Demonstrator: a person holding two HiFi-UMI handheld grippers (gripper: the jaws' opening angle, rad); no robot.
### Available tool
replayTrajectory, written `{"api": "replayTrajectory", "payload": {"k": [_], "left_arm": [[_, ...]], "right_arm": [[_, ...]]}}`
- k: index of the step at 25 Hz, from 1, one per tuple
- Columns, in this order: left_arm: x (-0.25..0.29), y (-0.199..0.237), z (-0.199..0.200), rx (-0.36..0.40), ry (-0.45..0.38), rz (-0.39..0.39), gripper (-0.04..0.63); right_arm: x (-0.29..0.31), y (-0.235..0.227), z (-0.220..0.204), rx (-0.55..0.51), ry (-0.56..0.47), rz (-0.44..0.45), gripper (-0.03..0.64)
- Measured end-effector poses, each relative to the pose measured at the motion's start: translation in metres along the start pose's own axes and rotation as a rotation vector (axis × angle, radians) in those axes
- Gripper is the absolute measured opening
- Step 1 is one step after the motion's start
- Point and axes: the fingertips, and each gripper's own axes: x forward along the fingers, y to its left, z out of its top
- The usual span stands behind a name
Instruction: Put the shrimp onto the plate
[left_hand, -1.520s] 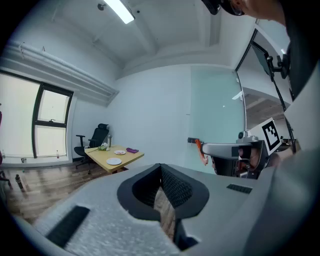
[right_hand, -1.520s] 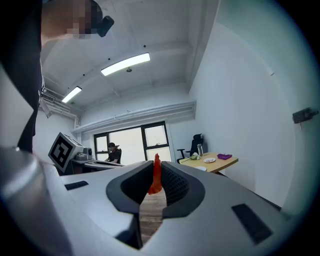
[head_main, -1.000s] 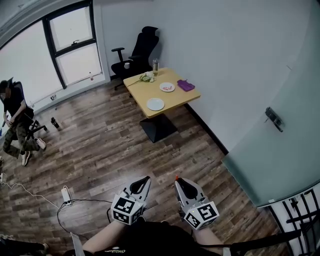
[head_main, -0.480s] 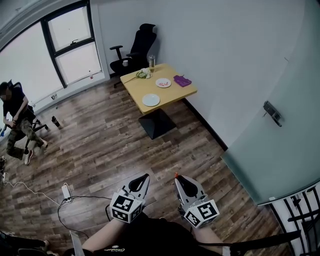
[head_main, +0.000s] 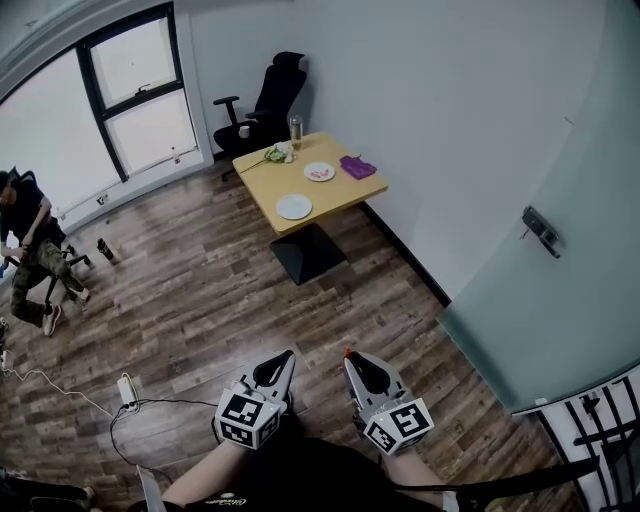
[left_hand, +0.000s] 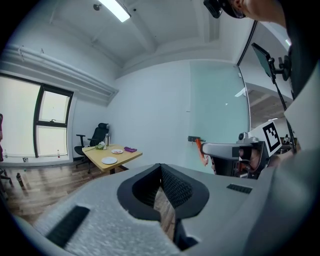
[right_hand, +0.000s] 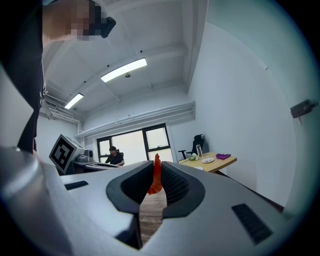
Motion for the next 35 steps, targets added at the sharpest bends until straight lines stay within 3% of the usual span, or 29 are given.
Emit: {"api": "replayTrajectory", "payload": {"k": [13, 29, 35], "left_arm": [[0.073, 0.077, 0.027, -0.015, -0.006, -0.034, 0.003], [0.157, 0.238, 0.057, -0.008, -0.001, -0.093, 0.003], [0.177, 0.274, 0.06, -0.002, 0.007, -0.121, 0.003]], "right_arm": [[0.091, -0.046, 0.007, -0.017, 0.027, -0.035, 0.048], [0.271, -0.085, 0.023, -0.029, 0.036, -0.078, 0.048], [0.306, -0.093, 0.021, -0.035, 0.048, -0.116, 0.048]]}}
